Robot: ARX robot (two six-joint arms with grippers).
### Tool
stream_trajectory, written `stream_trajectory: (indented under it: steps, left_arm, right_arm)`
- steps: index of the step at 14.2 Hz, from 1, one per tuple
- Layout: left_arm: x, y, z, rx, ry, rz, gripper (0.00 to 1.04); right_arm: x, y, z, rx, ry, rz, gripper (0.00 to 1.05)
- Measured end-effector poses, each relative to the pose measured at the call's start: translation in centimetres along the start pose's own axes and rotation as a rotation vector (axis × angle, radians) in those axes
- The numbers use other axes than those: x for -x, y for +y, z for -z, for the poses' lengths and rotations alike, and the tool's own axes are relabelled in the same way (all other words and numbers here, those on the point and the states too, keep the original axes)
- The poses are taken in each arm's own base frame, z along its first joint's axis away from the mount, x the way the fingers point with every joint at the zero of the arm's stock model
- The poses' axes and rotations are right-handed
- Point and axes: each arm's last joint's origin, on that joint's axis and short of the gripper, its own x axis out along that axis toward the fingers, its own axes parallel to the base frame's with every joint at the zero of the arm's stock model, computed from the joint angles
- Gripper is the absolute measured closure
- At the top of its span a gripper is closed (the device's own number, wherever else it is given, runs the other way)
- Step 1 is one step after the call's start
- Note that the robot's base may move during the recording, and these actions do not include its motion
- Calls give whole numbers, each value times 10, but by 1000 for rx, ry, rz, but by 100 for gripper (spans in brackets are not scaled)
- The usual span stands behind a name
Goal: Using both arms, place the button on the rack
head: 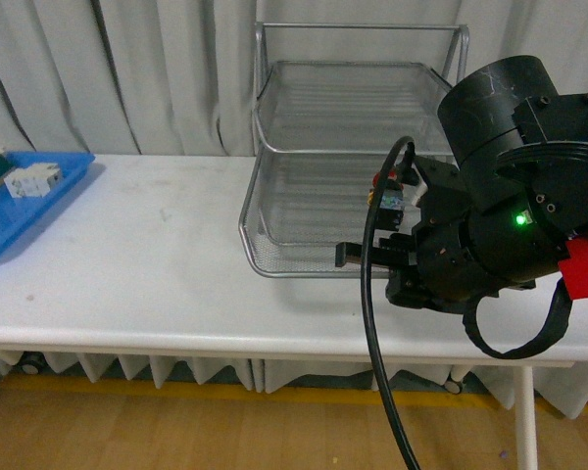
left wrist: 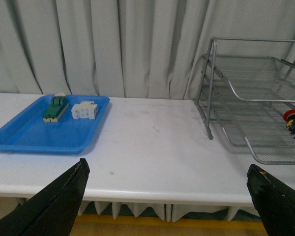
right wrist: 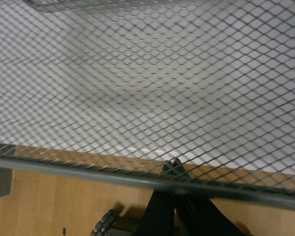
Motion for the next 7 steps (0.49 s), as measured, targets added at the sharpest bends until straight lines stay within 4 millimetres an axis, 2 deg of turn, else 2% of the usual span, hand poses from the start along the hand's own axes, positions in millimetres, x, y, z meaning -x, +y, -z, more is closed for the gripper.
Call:
stream_trajectory:
  steps: [2,5,7]
  left_arm:
    - [0,0,0,0,0,0,7]
    - [0,0,0,0,0,0,7]
    - [0,0,0,0,0,0,7]
  right_arm:
    - [-8,-10,-5,1,15,27,103]
    - [-7,-22,-36,3,-45,38,103]
    - [-14,-32,-53,6,-69,53,103]
